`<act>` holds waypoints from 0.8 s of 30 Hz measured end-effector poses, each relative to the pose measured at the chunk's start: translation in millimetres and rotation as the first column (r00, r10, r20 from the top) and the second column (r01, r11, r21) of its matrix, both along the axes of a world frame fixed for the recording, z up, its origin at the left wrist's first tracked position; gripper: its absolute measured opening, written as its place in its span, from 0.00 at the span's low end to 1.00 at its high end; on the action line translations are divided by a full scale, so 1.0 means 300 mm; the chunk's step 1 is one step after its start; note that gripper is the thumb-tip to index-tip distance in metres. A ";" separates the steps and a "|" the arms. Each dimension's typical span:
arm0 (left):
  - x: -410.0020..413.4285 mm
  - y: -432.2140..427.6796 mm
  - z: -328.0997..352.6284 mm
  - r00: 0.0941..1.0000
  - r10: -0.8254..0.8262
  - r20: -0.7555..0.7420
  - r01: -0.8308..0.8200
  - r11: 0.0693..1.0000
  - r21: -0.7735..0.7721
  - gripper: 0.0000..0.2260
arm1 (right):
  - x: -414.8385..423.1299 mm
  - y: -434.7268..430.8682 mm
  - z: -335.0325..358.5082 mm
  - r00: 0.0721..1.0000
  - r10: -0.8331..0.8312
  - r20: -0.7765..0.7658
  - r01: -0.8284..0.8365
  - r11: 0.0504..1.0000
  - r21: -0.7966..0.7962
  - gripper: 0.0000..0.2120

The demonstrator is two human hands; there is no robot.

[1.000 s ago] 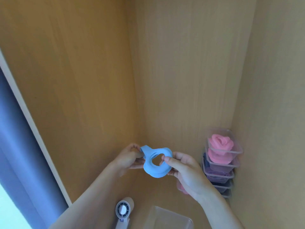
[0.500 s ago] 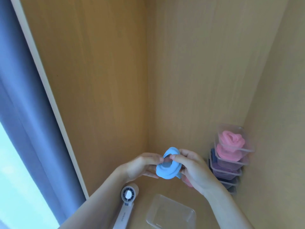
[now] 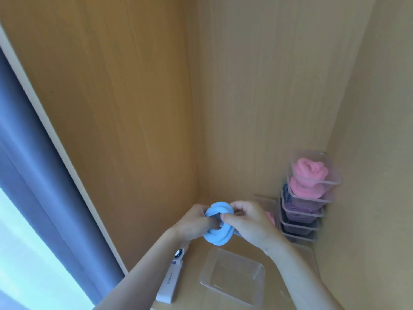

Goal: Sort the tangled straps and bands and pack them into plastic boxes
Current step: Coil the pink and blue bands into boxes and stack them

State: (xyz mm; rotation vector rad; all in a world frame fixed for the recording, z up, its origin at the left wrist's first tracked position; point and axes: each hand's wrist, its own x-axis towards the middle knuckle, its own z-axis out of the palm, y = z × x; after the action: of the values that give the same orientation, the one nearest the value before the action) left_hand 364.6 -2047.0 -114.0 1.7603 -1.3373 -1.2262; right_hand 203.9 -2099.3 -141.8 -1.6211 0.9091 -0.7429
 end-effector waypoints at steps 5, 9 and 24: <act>0.048 -0.050 -0.089 0.994 0.054 -0.090 -0.056 0.998 -0.022 0.09 | -0.013 -0.016 -0.040 0.991 -0.098 -0.091 0.091 0.993 -0.075 0.05; 0.053 -0.069 -0.119 0.967 0.140 -0.213 -0.148 0.989 -0.022 0.11 | 0.002 -0.023 -0.058 0.971 -0.200 -0.134 0.178 0.971 -0.160 0.04; 0.119 -0.047 -0.148 0.746 0.060 -0.663 -0.040 0.998 0.045 0.16 | 0.047 -0.018 -0.020 0.963 -0.211 -0.170 0.158 0.947 -0.279 0.13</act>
State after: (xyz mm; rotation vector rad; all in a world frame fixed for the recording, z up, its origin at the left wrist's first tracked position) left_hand 400.3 -2061.1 -158.4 1.1633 -0.8346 -1.6381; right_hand 218.1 -2104.6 -147.7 -1.8871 1.1574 -0.8724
